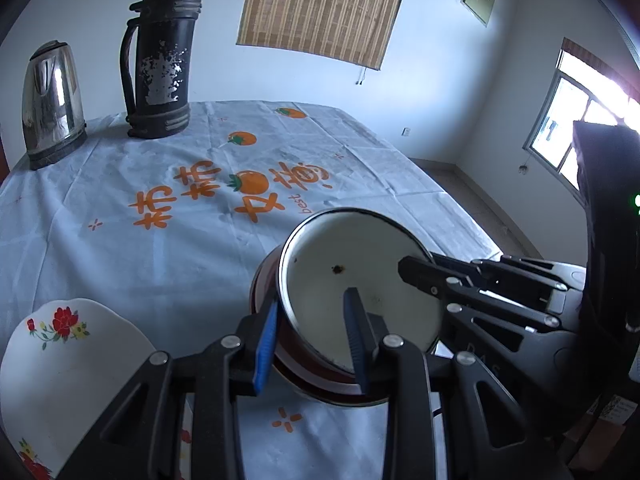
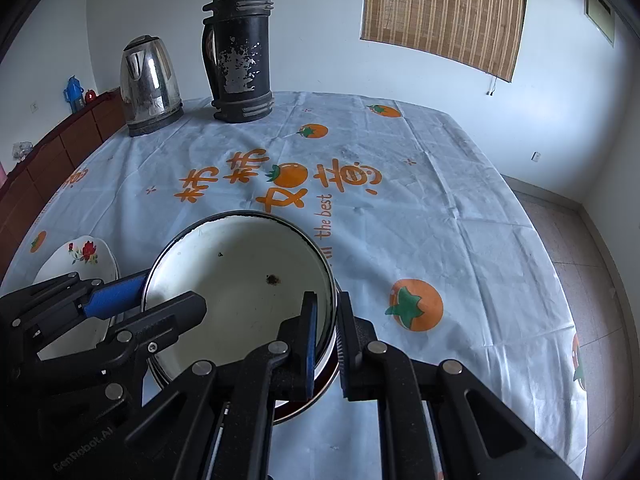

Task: Organize plates and bowls
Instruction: 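Lower the white enamel bowl into the pink bowl with both tools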

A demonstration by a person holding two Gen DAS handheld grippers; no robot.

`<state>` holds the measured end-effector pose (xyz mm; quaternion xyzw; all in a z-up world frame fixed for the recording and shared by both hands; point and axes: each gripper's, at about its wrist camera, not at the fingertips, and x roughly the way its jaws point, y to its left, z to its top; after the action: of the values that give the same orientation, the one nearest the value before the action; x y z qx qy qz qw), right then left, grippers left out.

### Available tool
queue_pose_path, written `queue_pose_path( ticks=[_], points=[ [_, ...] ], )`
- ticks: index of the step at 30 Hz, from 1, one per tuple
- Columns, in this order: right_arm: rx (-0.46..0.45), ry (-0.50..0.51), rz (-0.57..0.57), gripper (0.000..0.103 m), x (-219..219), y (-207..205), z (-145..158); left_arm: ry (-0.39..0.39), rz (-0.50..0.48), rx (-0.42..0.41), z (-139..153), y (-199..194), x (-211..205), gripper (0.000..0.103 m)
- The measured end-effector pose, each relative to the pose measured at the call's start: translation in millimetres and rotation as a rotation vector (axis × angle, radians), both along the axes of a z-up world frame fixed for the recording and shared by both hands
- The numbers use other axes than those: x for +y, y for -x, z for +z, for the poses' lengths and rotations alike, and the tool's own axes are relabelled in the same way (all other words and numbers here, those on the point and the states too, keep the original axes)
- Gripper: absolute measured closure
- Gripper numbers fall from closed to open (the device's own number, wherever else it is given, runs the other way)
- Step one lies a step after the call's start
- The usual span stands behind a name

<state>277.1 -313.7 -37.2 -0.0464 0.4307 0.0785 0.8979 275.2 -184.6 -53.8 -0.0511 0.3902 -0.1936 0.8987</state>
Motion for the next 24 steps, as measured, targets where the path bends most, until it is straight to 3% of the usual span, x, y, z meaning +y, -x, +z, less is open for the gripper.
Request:
queue_pose_path(
  ticks=[9,11,24],
  points=[
    [0.011,0.001,0.007,0.093,-1.2,-0.1,-3.6,0.025,0.012,-0.012,1.4,-1.1,5.0,0.069],
    [0.012,-0.001,0.009,0.093,-1.1,-0.5,-3.5,0.016,0.021,-0.021,2.2,-1.0,6.0,0.062],
    [0.006,-0.012,0.004,0.093,-2.5,-0.2,-5.2,0.0,0.023,-0.015,-2.3,-4.4,7.4,0.058]
  ],
)
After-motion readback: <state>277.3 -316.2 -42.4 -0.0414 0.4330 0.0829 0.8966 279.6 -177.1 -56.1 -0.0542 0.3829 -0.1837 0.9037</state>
